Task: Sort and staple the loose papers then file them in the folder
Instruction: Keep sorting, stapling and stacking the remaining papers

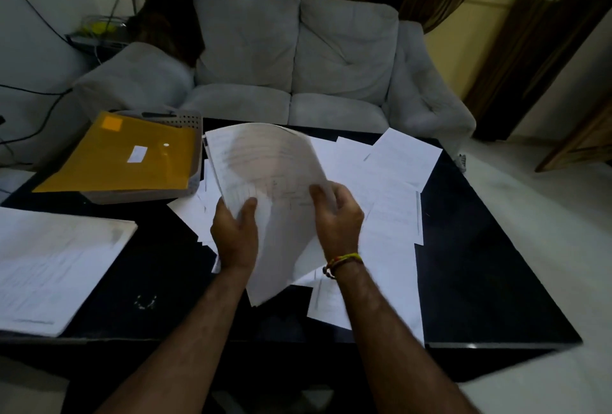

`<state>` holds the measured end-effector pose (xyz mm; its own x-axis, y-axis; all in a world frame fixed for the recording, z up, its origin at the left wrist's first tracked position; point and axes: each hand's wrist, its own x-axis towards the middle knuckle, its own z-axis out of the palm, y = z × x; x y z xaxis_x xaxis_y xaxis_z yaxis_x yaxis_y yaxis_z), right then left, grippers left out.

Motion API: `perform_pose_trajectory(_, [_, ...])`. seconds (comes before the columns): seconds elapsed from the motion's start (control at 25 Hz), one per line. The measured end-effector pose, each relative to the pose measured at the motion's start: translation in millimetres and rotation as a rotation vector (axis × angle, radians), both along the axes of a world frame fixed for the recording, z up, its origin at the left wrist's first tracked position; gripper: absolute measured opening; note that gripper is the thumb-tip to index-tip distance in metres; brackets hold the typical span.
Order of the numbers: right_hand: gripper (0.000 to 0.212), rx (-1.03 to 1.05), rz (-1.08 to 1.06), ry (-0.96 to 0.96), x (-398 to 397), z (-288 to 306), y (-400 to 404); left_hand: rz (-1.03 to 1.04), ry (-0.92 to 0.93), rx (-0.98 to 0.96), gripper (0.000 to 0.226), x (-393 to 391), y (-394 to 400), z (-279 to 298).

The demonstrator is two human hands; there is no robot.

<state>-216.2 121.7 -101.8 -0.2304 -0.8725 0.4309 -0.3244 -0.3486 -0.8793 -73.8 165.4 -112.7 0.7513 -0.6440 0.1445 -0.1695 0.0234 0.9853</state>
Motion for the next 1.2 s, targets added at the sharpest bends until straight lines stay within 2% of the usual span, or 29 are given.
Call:
perform_pose_trajectory(0.08, [0.032,0.114,-0.191,-0.063,-32,-12,-14,-0.080,0.037,0.074,0.041,-12,-4,-17])
perform_pose_trajectory(0.2, [0.030,0.458,-0.496,0.103,-86,-37,-27,-0.254,0.018,0.184,0.041,-50,-5,-46])
perform_pose_trajectory(0.28, [0.046,0.734,-0.588,0.299,-118,-46,-24,-0.324,-0.013,0.217,0.039,-71,-6,-59])
perform_pose_trajectory(0.36, [0.072,0.983,-0.621,0.460,-138,-50,-17,-0.339,-0.073,0.249,0.036,-81,-8,-69])
perform_pose_trajectory(0.44, [0.087,1.064,-0.617,0.537,-143,-55,-13,-0.320,-0.126,0.279,0.034,-84,-9,-74])
perform_pose_trajectory(0.48, [0.086,1.060,-0.603,0.566,-143,-56,-15,-0.312,-0.139,0.279,0.034,-84,-9,-74])
perform_pose_trajectory(0.56, [0.070,1.040,-0.560,0.523,-143,-59,-22,-0.310,-0.151,0.261,0.037,-84,-7,-70])
perform_pose_trajectory(0.64, [0.049,1.006,-0.521,0.326,-142,-63,-26,-0.309,-0.156,0.235,0.039,-81,-6,-68])
perform_pose_trajectory(0.72, [0.041,0.965,-0.489,0.210,-139,-57,-21,-0.317,-0.152,0.226,0.039,-79,-5,-67])
perform_pose_trajectory(0.84, [0.033,0.882,-0.522,0.327,-139,-28,-5,-0.353,-0.140,0.245,0.039,-75,-4,-67])
perform_pose_trajectory(0.96, [0.033,0.781,-0.572,0.419,-144,11,4,-0.407,-0.151,0.270,0.041,-68,-7,-68])
perform_pose_trajectory(1.08, [0.029,0.670,-0.607,0.532,-144,59,7,-0.440,-0.090,0.307,0.041,-60,-8,-65])
perform_pose_trajectory(1.2, [0.029,0.482,-0.634,0.614,-130,109,9,-0.439,-0.070,0.323,0.041,-57,-6,-61])
